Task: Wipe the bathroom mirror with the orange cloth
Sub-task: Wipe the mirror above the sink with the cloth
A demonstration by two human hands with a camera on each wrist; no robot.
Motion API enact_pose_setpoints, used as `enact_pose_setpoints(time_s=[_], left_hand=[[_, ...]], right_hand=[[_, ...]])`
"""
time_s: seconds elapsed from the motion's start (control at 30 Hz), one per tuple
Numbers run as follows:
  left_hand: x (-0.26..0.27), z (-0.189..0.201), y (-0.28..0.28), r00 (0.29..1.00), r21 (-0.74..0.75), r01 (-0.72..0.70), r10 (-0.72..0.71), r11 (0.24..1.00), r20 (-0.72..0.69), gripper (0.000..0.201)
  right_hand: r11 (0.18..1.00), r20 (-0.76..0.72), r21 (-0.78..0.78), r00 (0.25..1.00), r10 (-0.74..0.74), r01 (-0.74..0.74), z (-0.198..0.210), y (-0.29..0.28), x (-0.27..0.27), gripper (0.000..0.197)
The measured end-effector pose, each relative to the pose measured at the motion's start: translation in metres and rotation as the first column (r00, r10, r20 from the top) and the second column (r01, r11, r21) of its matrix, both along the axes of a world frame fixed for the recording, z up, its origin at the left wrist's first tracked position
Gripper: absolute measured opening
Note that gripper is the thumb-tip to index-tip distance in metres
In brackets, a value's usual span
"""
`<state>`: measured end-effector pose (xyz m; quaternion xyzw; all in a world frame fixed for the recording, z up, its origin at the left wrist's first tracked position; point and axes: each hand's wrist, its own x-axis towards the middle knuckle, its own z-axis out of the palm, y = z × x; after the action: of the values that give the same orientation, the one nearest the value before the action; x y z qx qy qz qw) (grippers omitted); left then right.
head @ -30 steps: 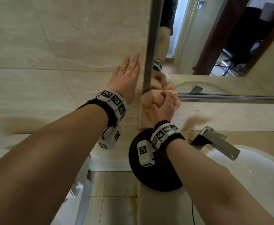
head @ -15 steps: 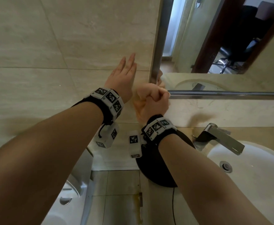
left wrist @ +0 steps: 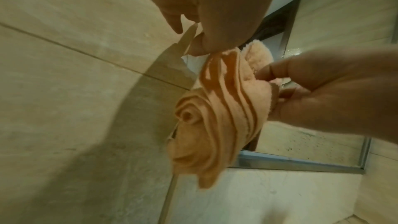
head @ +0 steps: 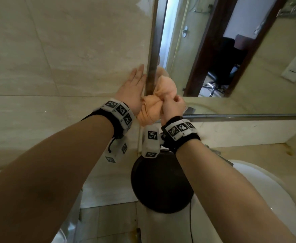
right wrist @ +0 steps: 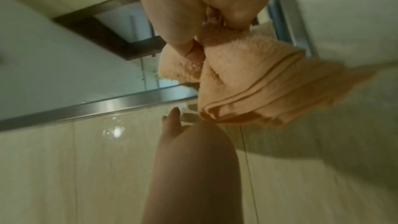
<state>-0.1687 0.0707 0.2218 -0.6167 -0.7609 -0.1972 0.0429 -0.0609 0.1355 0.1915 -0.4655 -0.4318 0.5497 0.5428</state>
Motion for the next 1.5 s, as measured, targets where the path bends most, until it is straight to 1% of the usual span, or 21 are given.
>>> enact_pose_setpoints(time_s=[0.1,0.17,0.27,0.37,0.43,0.47,0.5,0.53,0.57,0.6,0.63,0.7,0.77,0.83,0.97,1.07,1.1,1.17,1.3,1.4,1.5], left_hand=[[0.014,0.004,0.006,1.0,0.183,-0.021,0.018,0.983,0.014,0.074],[0.023,0.007,0.012,0.996,0.279,-0.075,0.083,0.957,-0.016,0.072],[0.038,0.012,0.026,0.977,0.324,-0.107,0.16,0.94,-0.142,0.076],[0.054,0.012,0.041,0.97,0.301,-0.111,0.169,0.947,-0.173,0.076],[0.064,0.009,0.05,0.968,0.288,-0.126,0.181,0.949,-0.173,0.077],[0.069,0.008,0.054,0.967,0.279,-0.132,0.186,0.951,-0.174,0.076],[0.073,0.007,0.058,0.968,0.269,-0.137,0.186,0.953,-0.168,0.074],[0.077,0.005,0.061,0.969,0.26,-0.142,0.187,0.955,-0.159,0.072],[0.079,0.004,0.064,0.969,0.259,-0.154,0.197,0.954,-0.149,0.07],[0.081,0.001,0.067,0.966,0.266,-0.173,0.216,0.949,-0.144,0.067],[0.084,-0.001,0.07,0.959,0.272,-0.197,0.242,0.942,-0.144,0.065],[0.09,-0.008,0.076,0.944,0.256,-0.254,0.297,0.933,-0.143,0.063],[0.096,-0.012,0.085,0.928,0.231,-0.303,0.341,0.925,-0.15,0.065],[0.103,-0.013,0.093,0.921,0.215,-0.326,0.36,0.921,-0.148,0.069],[0.122,-0.014,0.111,0.918,0.22,-0.367,0.39,0.904,-0.072,0.074],[0.135,-0.014,0.125,0.892,0.205,-0.442,0.453,0.873,-0.008,0.08],[0.138,-0.014,0.13,0.88,0.193,-0.467,0.475,0.863,0.006,0.08],[0.142,-0.015,0.142,0.853,0.169,-0.518,0.521,0.838,0.029,0.083],[0.146,-0.014,0.159,0.8,0.097,-0.6,0.594,0.794,0.088,0.097],[0.144,-0.017,0.163,0.796,0.102,-0.605,0.598,0.79,0.092,0.1],[0.141,-0.022,0.166,0.805,0.132,-0.593,0.584,0.794,0.105,0.101]], right_hand=[[0.976,0.082,0.21,0.993,-0.082,0.063,0.014,0.011,0.022,0.028],[0.924,0.141,0.377,0.981,-0.132,0.07,0.02,0.018,0.038,0.031],[0.825,0.216,0.565,0.965,-0.15,0.002,0.02,0.031,0.058,0.049],[0.712,0.348,0.687,0.926,-0.149,-0.144,0.01,0.047,0.072,0.054],[0.621,0.485,0.737,0.849,-0.208,-0.269,0.001,0.066,0.078,0.054],[0.599,0.568,0.721,0.791,-0.226,-0.347,-0.004,0.079,0.08,0.056],[0.587,0.654,0.69,0.712,-0.255,-0.424,-0.009,0.092,0.081,0.059],[0.577,0.727,0.657,0.611,-0.314,-0.485,-0.015,0.106,0.083,0.061],[0.551,0.758,0.648,0.514,-0.401,-0.526,-0.022,0.117,0.085,0.063],[0.5,0.736,0.676,0.457,-0.5,-0.542,-0.028,0.125,0.087,0.066],[0.433,0.689,0.713,0.435,-0.58,-0.551,-0.035,0.133,0.089,0.068],[0.316,0.608,0.761,0.453,-0.652,-0.566,-0.046,0.146,0.095,0.07],[0.246,0.578,0.77,0.481,-0.659,-0.589,-0.056,0.157,0.102,0.071],[0.194,0.577,0.755,0.493,-0.651,-0.627,-0.058,0.164,0.109,0.073],[0.101,0.596,0.674,0.457,-0.66,-0.732,-0.055,0.177,0.129,0.071],[0.047,0.601,0.629,0.447,-0.663,-0.776,-0.047,0.189,0.142,0.068],[0.052,0.606,0.619,0.434,-0.666,-0.784,-0.043,0.192,0.145,0.066],[0.104,0.628,0.61,0.399,-0.668,-0.786,-0.039,0.197,0.155,0.064],[0.27,0.652,0.661,0.358,-0.668,-0.701,-0.039,0.215,0.177,0.071],[0.469,0.682,0.707,0.334,-0.651,-0.53,-0.052,0.224,0.187,0.079],[0.692,0.738,0.667,0.374,-0.562,-0.276,-0.063,0.222,0.186,0.083]])
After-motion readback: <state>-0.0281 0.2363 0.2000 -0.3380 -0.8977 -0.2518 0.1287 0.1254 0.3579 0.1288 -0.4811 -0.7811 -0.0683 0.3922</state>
